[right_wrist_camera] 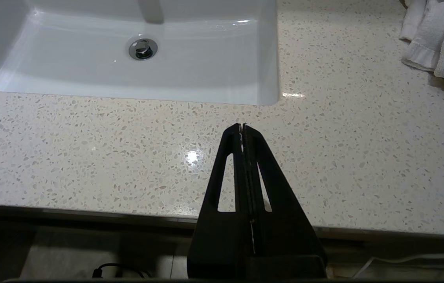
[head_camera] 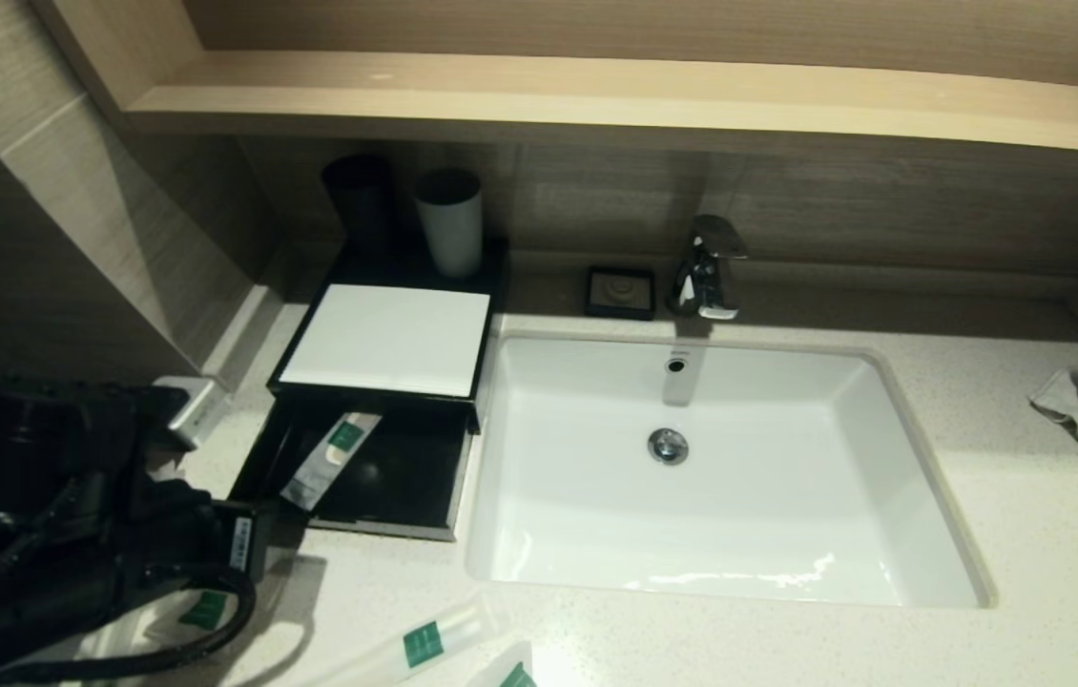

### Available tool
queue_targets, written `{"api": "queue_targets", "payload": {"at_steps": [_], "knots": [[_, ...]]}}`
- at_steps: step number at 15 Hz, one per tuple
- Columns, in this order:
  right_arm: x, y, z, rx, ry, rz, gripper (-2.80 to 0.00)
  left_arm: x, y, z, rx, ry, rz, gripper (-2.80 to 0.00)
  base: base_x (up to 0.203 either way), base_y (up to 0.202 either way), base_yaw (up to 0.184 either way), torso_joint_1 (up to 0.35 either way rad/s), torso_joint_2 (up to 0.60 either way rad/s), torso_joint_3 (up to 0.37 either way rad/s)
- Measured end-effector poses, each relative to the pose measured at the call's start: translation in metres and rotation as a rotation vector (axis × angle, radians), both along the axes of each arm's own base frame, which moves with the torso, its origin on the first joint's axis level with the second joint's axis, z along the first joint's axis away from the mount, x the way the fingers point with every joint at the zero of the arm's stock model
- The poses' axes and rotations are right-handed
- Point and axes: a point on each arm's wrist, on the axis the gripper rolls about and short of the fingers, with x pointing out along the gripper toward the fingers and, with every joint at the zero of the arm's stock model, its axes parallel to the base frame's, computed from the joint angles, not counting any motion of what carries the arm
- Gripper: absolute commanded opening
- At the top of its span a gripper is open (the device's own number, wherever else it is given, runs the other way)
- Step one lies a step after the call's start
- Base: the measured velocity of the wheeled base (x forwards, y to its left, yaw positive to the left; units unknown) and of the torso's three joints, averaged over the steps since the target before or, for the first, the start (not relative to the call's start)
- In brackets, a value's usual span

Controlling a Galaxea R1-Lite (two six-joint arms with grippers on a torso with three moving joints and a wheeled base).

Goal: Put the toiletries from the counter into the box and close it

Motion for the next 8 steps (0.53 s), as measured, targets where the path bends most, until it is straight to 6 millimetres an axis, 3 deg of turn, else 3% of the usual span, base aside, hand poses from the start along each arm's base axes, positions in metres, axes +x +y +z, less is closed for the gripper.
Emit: {"api": "queue_targets", "payload": {"at_steps": [5, 6, 7, 8], "knots": [[0.0, 0.0, 0.0, 0.0, 0.0, 0.0, -2.8, -0.014, 0.022, -0.012, 0.077, 0.038, 0.04, -2.8, 0.0, 0.0, 0.0, 0.0, 0.0, 0.0], [0.0, 0.0, 0.0, 0.0, 0.0, 0.0, -2.8, -0.015, 0.023, -0.013, 0.078, 0.04, 0.044, -0.89, 0.0, 0.0, 0.0, 0.0, 0.0, 0.0], [0.0, 0.0, 0.0, 0.0, 0.0, 0.0, -2.8, -0.016, 0.024, -0.013, 0.077, 0.037, 0.047, 0.0, 0.0, 0.0, 0.0, 0.0, 0.0, 0.0], [0.0, 0.0, 0.0, 0.0, 0.0, 0.0, -2.8, -0.017, 0.024, -0.013, 0.077, 0.038, 0.048, 0.0, 0.0, 0.0, 0.0, 0.0, 0.0, 0.0]]}}
